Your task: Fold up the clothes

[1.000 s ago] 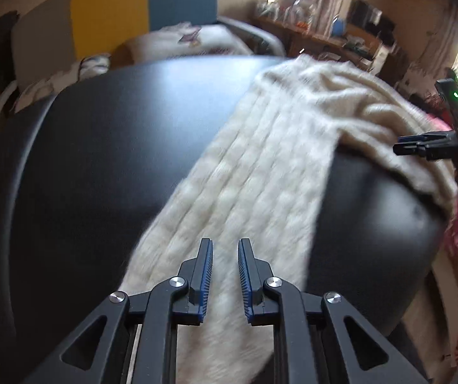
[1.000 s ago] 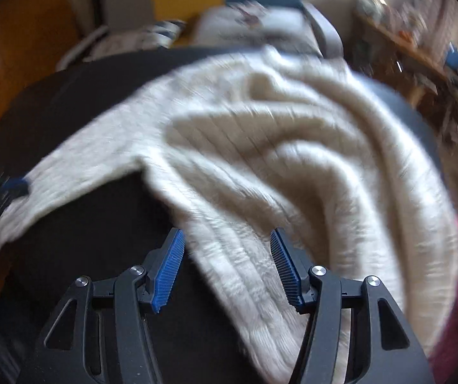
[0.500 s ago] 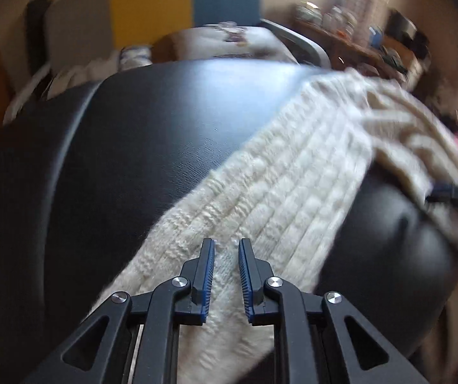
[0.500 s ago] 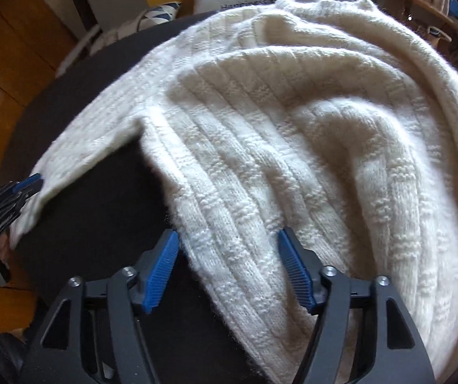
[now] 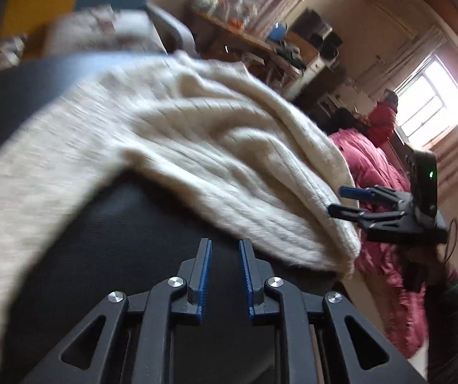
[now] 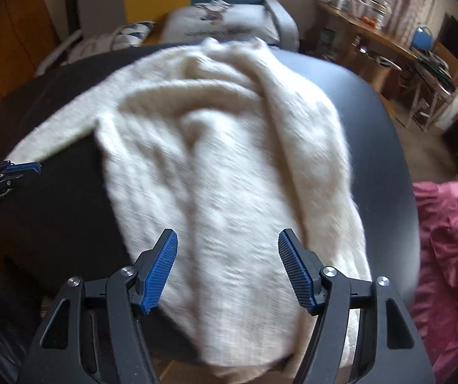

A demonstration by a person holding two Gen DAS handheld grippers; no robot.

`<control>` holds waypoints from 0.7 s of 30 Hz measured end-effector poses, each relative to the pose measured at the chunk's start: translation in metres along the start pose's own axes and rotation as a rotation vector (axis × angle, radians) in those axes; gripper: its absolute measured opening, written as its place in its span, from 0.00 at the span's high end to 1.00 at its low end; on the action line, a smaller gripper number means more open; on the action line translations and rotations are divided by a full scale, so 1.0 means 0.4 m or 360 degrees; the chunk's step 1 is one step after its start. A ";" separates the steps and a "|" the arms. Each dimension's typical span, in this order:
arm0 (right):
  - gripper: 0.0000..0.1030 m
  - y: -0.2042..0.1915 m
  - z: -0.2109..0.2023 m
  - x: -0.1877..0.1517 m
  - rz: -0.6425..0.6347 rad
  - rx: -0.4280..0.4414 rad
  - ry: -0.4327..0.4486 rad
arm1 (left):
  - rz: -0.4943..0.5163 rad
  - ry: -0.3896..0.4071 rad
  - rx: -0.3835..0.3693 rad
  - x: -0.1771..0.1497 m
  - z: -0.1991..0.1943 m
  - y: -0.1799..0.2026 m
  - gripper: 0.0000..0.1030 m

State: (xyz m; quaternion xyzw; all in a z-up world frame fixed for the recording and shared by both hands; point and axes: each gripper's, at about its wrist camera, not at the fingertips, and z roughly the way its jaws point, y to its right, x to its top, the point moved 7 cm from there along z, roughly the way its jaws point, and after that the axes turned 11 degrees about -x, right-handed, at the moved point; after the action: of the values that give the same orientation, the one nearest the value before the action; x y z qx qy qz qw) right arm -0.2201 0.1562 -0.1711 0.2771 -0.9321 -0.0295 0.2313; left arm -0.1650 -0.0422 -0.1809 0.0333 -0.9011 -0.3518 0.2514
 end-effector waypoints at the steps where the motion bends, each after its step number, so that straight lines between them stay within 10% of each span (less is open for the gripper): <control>1: 0.32 0.011 0.014 -0.006 0.0020 0.0001 -0.0011 | -0.0035 -0.0024 -0.0019 0.003 0.022 0.000 0.81; 8: 0.32 0.045 0.062 -0.016 0.0110 0.0084 0.0018 | -0.0469 -0.0120 -0.0095 0.022 0.138 -0.062 0.77; 14: 0.32 0.061 0.051 -0.012 0.0147 0.0135 0.0076 | -0.0507 -0.0089 -0.0041 0.043 0.181 -0.044 0.75; 21: 0.32 0.048 0.001 0.014 0.0063 0.0101 0.0170 | -0.0308 0.0009 0.0135 0.040 0.166 -0.002 0.95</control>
State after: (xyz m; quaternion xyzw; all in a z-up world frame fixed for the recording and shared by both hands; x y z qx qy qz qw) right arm -0.2341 0.1692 -0.1656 0.2669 -0.9242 0.0197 0.2724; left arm -0.2106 -0.0055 -0.2159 0.1319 -0.9070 -0.3359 0.2170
